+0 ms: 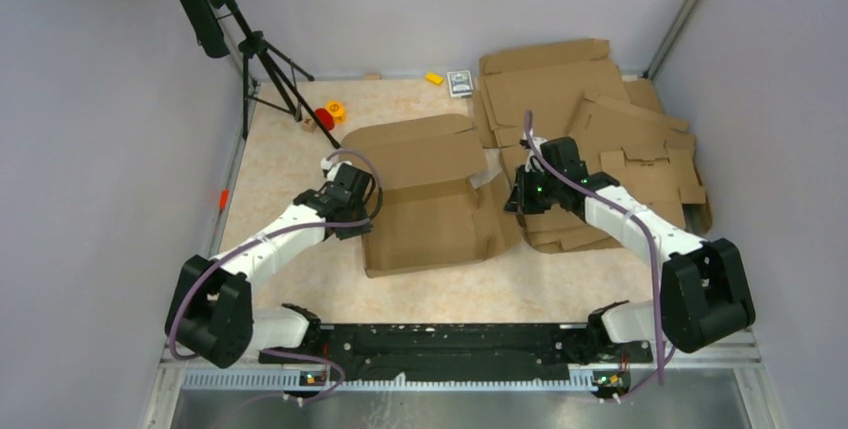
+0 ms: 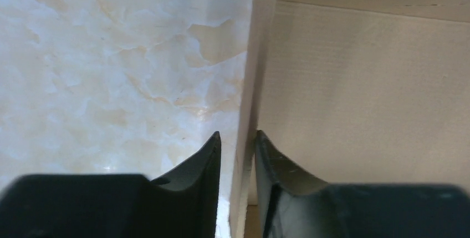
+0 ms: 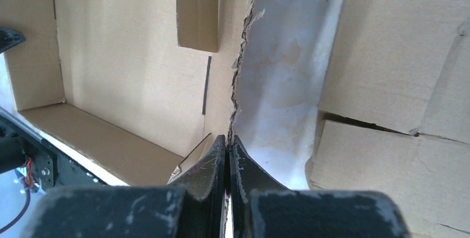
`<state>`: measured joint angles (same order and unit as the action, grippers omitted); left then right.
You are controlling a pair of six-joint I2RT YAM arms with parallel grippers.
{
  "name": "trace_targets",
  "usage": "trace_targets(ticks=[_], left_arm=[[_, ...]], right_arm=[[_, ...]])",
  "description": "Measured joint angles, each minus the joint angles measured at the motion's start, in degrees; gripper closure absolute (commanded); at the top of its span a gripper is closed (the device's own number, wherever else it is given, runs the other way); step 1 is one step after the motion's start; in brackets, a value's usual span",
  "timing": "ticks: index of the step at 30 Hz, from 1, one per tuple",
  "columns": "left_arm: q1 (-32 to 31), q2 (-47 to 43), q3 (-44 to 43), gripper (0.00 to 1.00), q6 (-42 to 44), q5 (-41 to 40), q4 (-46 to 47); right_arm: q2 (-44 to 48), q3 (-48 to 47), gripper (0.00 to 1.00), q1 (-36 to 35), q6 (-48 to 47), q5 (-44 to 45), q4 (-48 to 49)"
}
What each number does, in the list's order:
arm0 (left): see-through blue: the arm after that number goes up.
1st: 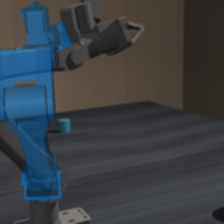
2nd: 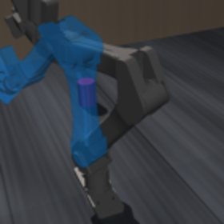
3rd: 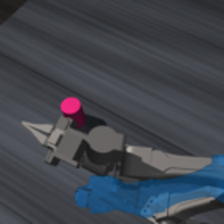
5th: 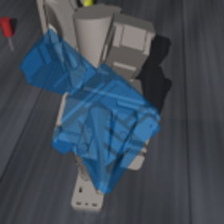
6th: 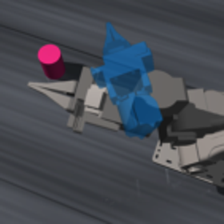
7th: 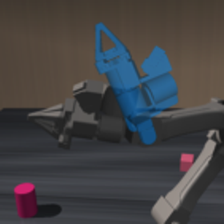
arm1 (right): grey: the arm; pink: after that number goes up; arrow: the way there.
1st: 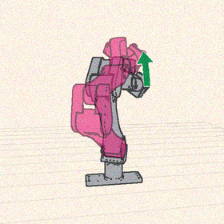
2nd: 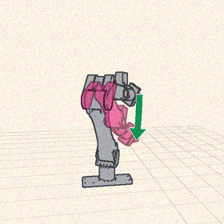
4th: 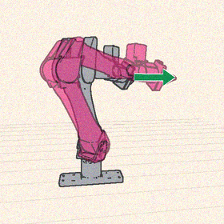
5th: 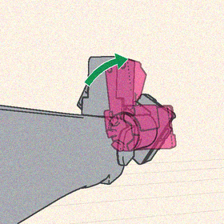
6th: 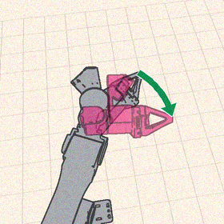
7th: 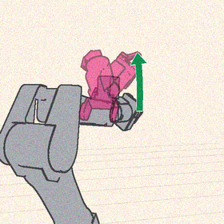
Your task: Fold the paper box
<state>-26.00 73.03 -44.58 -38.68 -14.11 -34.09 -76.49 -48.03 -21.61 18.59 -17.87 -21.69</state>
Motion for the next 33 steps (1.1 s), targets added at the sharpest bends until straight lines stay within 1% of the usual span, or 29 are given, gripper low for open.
trace_targets(ticks=[2,4,8,12,14,16,23,25,27,28,30,33], left_arm=[[0.0,0.8,0.5,0.85,-0.1,0.9,1.0],[0.0,1.3,0.5,0.88,-0.2,1.7,1.7],[0.0,1.5,0.5,0.89,0.0,3.7,2.5],[0.1,1.5,0.5,0.88,0.1,4.5,2.8],[0.1,1.5,0.5,0.88,0.1,4.8,2.9],[0.1,1.5,0.6,0.87,0.2,5.2,2.9],[0.1,1.5,0.6,0.86,0.7,6.0,3.1],[0.1,1.6,0.6,0.86,0.9,6.2,3.2],[0.1,1.8,0.6,0.86,1.0,6.3,3.4],[0.1,1.9,0.6,0.86,1.1,6.3,3.5],[0.1,1.9,0.6,0.85,1.1,6.4,3.6],[0.1,2.0,0.6,0.85,1.2,6.6,3.7]], right_arm=[[0.0,-0.7,1.0,-0.7,0.0,0.0,-0.7],[0.0,-1.3,1.0,-1.7,0.2,0.0,-0.8],[0.0,-3.3,1.0,-5.4,1.2,0.4,-0.7],[-0.4,-4.5,0.88,-6.9,1.9,0.9,-0.6],[-1.1,-4.7,0.75,-7.0,2.2,0.9,-0.2],[-2.2,-4.7,0.68,-7.1,2.5,0.5,-0.1],[-3.5,-4.5,0.59,-7.2,3.5,-2.8,2.6],[-3.7,-4.5,0.51,-7.2,3.7,-3.7,3.4],[-4.3,-4.4,0.4,-7.2,4.1,-4.8,4.3],[-4.6,-4.2,0.36,-7.2,4.2,-5.5,5.2],[-5.3,-3.4,0.34,-7.2,4.5,-6.8,6.8],[-6.6,-2.2,0.34,-7.2,4.9,-8.8,9.0]])
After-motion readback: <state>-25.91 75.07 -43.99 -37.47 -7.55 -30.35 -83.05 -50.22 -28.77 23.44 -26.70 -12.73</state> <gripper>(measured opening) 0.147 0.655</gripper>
